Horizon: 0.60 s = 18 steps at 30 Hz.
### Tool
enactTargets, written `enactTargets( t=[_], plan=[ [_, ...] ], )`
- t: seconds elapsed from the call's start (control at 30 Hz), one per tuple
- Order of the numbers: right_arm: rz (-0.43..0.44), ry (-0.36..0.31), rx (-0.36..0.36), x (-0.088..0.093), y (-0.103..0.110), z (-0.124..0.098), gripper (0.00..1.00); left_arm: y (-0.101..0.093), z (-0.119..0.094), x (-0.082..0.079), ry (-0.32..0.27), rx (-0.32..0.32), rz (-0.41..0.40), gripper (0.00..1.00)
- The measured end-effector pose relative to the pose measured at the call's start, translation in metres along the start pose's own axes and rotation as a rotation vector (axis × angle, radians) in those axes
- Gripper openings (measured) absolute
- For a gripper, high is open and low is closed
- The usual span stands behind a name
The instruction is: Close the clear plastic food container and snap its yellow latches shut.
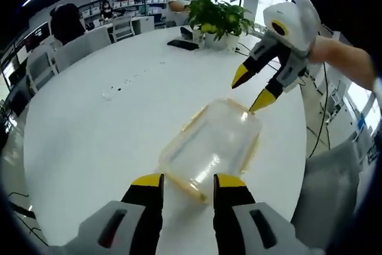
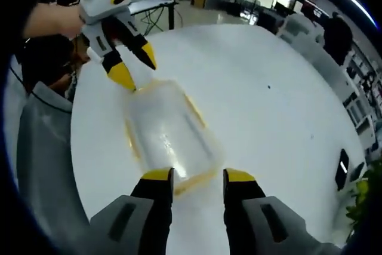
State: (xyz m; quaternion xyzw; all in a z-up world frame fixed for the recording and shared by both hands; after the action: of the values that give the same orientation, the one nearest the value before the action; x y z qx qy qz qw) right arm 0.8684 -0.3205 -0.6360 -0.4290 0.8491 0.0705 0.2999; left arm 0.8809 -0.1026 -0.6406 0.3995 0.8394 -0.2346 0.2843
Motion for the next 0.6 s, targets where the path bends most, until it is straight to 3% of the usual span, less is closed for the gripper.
enactTargets(
  t=[0.43,0.6],
  plan=[
    [0.207,-0.076,0.039,0.018,0.006,0.003,0.27,-0.005,0.004,0.011,-0.081,-0.036,-0.148,0.23],
    [0.314,-0.108,0.042,0.024,0.008,0.006,0.25,-0.01,0.007,0.014,-0.093,-0.044,-0.171,0.21]
  ],
)
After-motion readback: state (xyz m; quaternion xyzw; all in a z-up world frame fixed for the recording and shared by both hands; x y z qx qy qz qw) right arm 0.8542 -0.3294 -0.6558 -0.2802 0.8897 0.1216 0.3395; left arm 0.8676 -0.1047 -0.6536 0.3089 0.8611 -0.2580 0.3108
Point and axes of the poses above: the point that each gripper's makers call its tool centre point, and the gripper's own axes: z roughly forward along the fingers, y roughly to its left, x roughly out of its underside, the point moved 7 cm from there along -z, roughly backward along the fingers, and after that the axes turned 6 degrees about x, right-handed, at the moved point
